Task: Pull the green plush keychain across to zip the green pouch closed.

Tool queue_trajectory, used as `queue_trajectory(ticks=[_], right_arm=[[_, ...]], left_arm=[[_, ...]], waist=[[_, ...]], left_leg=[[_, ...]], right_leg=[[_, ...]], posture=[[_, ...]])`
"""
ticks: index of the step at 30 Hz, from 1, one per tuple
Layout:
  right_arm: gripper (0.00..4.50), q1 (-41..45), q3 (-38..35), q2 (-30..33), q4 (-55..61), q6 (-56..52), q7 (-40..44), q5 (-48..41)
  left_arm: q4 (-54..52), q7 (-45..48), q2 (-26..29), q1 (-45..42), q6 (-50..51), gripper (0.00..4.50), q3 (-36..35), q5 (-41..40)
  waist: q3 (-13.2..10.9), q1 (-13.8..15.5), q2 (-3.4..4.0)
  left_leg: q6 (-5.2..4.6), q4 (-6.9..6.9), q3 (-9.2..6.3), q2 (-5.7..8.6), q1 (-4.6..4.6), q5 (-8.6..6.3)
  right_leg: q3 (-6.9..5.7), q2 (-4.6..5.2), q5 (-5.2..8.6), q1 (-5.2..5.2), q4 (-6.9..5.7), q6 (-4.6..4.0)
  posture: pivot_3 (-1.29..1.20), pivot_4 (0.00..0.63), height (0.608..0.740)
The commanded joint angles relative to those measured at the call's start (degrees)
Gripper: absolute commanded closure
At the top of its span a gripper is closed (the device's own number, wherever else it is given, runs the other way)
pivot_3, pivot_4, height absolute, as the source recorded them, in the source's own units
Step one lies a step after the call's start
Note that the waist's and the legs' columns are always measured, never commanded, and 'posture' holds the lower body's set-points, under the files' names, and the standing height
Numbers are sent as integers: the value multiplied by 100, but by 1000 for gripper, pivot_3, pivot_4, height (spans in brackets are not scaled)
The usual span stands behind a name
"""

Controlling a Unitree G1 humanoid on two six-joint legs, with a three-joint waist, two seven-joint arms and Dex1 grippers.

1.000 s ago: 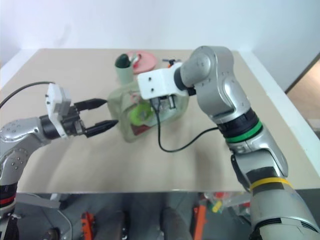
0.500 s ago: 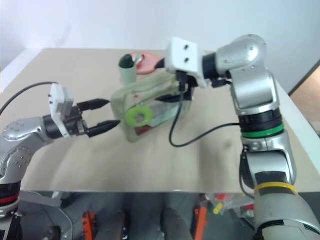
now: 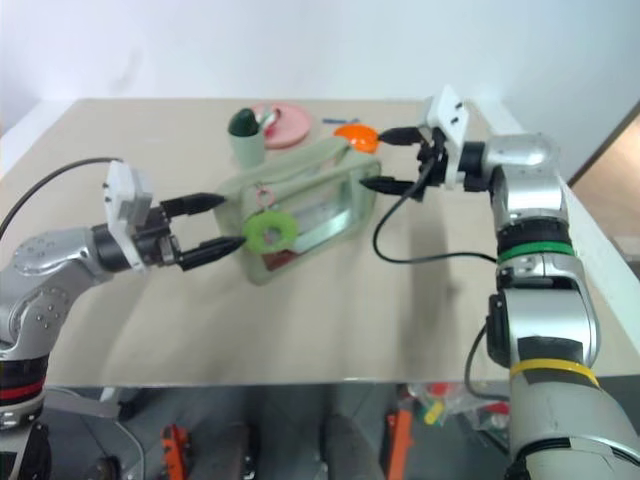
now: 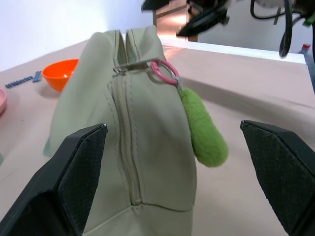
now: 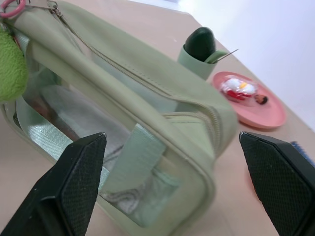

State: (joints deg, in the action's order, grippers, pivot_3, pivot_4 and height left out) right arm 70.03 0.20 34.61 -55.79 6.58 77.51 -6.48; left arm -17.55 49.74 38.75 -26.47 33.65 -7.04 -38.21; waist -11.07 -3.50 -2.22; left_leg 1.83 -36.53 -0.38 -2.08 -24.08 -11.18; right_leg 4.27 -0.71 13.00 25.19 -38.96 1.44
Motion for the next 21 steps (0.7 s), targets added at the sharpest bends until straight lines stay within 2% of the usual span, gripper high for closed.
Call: queue_trajectory(ticks=[1, 10, 11, 12, 13, 21], right_arm=[[34, 320, -25, -59, -306, 371, -55, 70], [34, 377, -83, -240, -953, 668, -184, 229], [548, 370, -84, -248, -984, 700, -196, 239], [746, 365, -90, -255, -1011, 727, -208, 241], [1216, 366, -109, -264, -1040, 735, -228, 231], [3838, 402, -264, -258, -1120, 798, -235, 136]], left_arm=[[-265, -84, 19, -75, -5, 0, -161, -109], [-478, -265, 100, 54, 60, 0, -214, -154], [-492, -272, 125, 76, 64, 0, -226, -150], [-505, -276, 142, 93, 66, 0, -235, -152], [-519, -281, 156, 109, 67, 0, -242, -155], [-472, -293, 172, 100, 28, 0, -221, -133]], waist=[[0, 0, 0], [0, 1, 0], [0, 0, 0], [0, -2, 0], [0, -2, 0], [0, -68, 0]], left_leg=[[0, 0, -1, 1, 0, 0], [0, -2, -2, 4, -1, 0], [0, -2, -2, 3, -1, 0], [0, -2, -2, 3, -1, 0], [0, -1, -2, 3, 0, 0], [0, -1, -3, 1, 1, 0]], right_leg=[[0, 1, 0, 0, 0, 0], [1, 3, -2, -1, 0, 2], [0, 3, -2, -1, 0, 2], [0, 2, -2, -1, 0, 2], [0, 2, -2, -1, 0, 1], [0, 1, -2, -2, 0, 2]], posture=[[0, 150, 740], [0, 150, 740], [0, 150, 740], [0, 150, 740], [0, 150, 740], [0, 150, 740]])
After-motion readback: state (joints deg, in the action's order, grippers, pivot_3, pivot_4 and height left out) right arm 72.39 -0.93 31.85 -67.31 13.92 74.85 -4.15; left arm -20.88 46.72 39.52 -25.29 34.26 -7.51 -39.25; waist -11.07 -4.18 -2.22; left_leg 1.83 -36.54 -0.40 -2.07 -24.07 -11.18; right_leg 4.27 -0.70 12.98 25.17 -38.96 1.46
